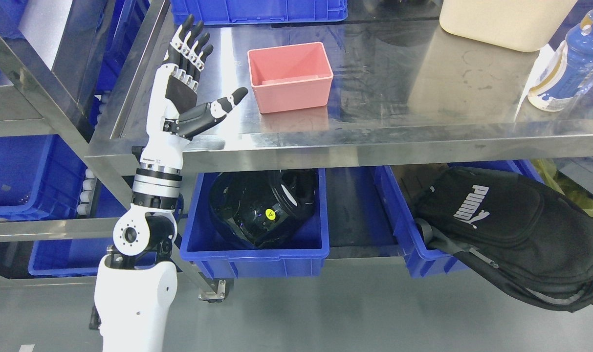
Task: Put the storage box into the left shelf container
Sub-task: 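Raise the left hand and reach toward the pink box on the shelf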
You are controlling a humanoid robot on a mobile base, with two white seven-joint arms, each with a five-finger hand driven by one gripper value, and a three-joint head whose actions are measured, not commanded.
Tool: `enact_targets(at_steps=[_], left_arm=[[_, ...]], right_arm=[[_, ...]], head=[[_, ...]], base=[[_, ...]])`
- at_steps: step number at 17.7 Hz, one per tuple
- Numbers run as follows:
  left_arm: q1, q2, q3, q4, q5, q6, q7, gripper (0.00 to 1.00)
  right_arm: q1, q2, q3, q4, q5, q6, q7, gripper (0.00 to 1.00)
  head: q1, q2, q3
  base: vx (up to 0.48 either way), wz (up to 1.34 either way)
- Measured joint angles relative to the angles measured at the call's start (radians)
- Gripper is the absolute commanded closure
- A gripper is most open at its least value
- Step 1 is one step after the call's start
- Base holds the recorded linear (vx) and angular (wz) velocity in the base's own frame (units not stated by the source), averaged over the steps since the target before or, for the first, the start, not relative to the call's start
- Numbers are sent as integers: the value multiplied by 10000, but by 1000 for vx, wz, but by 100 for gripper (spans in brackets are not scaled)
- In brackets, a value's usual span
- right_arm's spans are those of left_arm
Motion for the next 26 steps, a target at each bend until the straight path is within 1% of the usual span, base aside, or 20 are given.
enact_targets(at_steps=[2,5,8,10,13,16,18,19,22,24,26], left_arm=[[20,0,101,-6,3,-43,-29,0],[-65,0,214,-7,1,421,-135,0],[-580,177,294,43,-17,845,-718,0],[-1106,518,337,128,-30,892,-1407,0],[-2089,1320,388,415,-221,986,-2914,0],[-2979,2111,425,991,-1119,994,-4910,0],[-3439,2457,439,1416,-1847,995,-6172,0],[-3660,2597,397,1638,-2151,996,-6589,0],[-4394,2949,-7,2443,-2984,996,-7245,3],[-4911,3058,-354,2980,-3275,1011,-7362,6],[-5358,3037,-664,3491,-3480,1031,-7429,6]], right_arm=[[-1,0,0,0,0,0,0,0],[0,0,0,0,0,0,0,0],[1,0,0,0,0,0,0,0],[2,0,0,0,0,0,0,0],[1,0,0,0,0,1,2,0],[1,0,0,0,0,0,2,0],[1,0,0,0,0,1,2,0],[1,0,0,0,0,0,2,0],[0,0,0,0,0,1,2,0],[0,0,0,0,0,0,2,0],[0,0,0,0,0,1,2,0]], head=[[0,0,0],[0,0,0],[0,0,0],[0,0,0],[0,0,0],[0,0,0],[0,0,0],[0,0,0],[0,0,0],[0,0,0],[0,0,0]], base=[[-7,-67],[-31,-91],[-56,-107],[-21,-72],[9,-19],[7,22],[0,0],[0,0],[0,0],[0,0],[0,0]])
